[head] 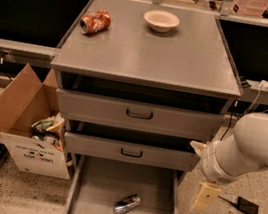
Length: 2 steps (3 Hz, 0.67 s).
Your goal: Pick redbull can from bottom drawer and place on counter
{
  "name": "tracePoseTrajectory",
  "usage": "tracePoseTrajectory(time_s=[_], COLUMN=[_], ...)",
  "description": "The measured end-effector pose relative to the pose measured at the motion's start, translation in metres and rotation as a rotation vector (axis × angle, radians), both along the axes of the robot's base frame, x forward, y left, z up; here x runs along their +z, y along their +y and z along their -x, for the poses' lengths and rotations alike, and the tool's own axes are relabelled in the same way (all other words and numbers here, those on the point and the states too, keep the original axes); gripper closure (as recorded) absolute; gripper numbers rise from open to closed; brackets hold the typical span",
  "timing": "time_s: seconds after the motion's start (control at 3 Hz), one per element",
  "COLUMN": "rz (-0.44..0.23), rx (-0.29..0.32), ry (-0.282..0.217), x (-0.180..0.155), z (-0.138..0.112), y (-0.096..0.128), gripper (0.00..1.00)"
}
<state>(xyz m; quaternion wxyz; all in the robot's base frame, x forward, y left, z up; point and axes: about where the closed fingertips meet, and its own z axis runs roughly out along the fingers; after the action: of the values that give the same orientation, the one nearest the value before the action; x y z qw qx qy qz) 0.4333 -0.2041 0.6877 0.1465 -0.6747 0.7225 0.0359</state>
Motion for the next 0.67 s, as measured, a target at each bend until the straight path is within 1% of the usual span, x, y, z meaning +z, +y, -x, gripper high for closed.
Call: tracePoseTrajectory(time_s=[0.33,0.67], rz=[-0.027,-0.027], rx=[-0.026,-0.026], ry=[-0.036,-0.036], x=[-0.0891,-0.0891], z=[-0.0194,-0.0194], y=[-0.0245,-0.0245], gripper=[0.00,0.00])
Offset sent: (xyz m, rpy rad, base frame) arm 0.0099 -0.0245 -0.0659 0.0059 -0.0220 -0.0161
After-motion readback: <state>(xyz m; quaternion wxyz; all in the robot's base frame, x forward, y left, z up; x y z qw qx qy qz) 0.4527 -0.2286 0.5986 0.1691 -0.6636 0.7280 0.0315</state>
